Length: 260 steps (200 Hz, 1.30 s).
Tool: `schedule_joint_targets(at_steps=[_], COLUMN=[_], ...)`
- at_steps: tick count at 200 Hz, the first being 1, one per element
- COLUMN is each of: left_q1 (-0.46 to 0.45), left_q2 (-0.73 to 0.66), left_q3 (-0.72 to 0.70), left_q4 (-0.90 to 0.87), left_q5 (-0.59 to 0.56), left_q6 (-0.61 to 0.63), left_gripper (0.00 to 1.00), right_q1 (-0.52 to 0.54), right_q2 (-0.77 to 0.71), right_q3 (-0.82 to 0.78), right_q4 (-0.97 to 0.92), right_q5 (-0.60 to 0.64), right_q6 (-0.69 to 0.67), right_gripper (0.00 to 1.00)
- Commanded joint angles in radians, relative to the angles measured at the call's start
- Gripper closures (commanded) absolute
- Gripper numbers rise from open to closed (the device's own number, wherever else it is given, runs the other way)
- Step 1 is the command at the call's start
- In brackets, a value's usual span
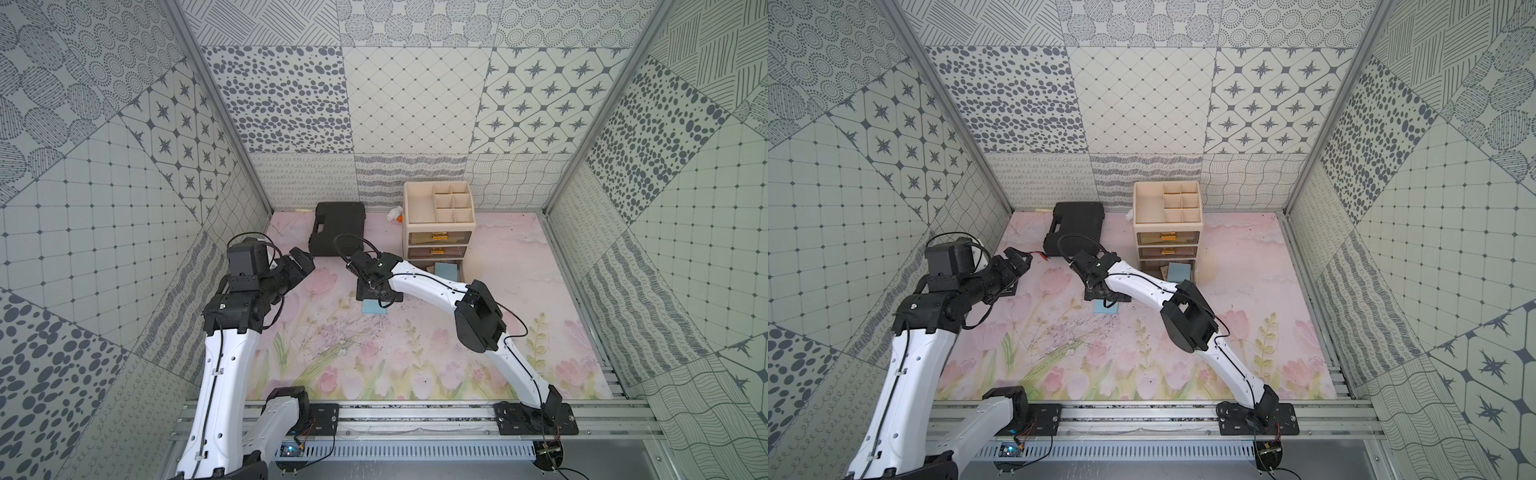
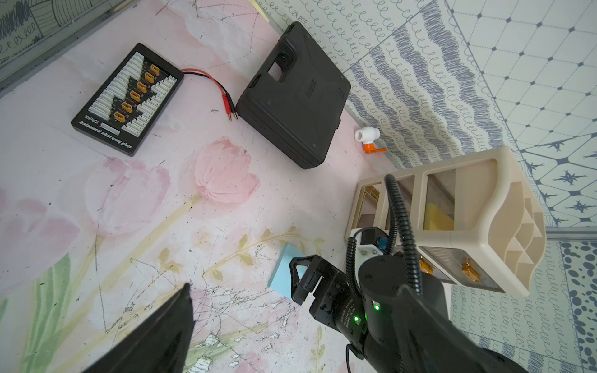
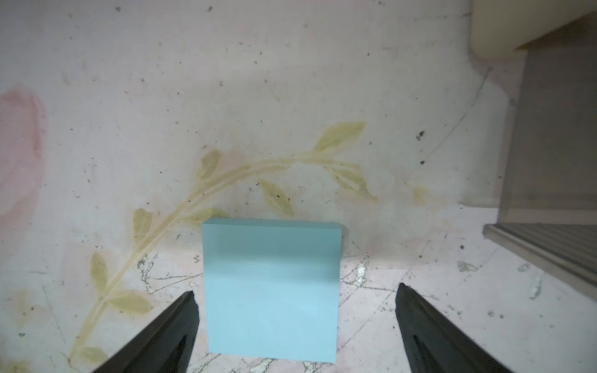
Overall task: Please put the sticky notes in the drawer by color
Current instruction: Pick up the sticky notes from the center of the board.
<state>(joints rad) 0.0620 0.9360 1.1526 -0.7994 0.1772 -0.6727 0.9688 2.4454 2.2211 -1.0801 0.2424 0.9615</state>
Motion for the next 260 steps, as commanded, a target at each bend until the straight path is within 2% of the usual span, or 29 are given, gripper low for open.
schedule_joint_targets(at_steps=[1, 126, 165, 260], left_q1=[0.004, 0.004, 0.003, 0.005], left_q2=[-0.012, -0.028, -0.030, -0.015], left_q3=[-0.012, -0.051, -0.041, -0.036], left_q4=[-0.006, 0.011, 0.000, 0.006], left_q5=[0.022, 0.014, -0.007, -0.016], left_q6=[0.002, 0.022, 0.039, 0.039], left_gripper=[0.01, 0.01, 0.01, 0.01], right_q1=[0.003, 0.019, 0.028, 0.045], right_q2=[0.036, 0.199, 0.283, 0.346], right_q3=[0.065, 0.270, 0.387, 0.376], right_q4=[-0.051, -0.180, -0.246, -0.275], right_q5=[-0.034, 0.015, 0.046, 0.077], right_q6=[0.065, 0.123, 0.129, 0.124], right_gripper=[0.01, 0.01, 0.01, 0.00])
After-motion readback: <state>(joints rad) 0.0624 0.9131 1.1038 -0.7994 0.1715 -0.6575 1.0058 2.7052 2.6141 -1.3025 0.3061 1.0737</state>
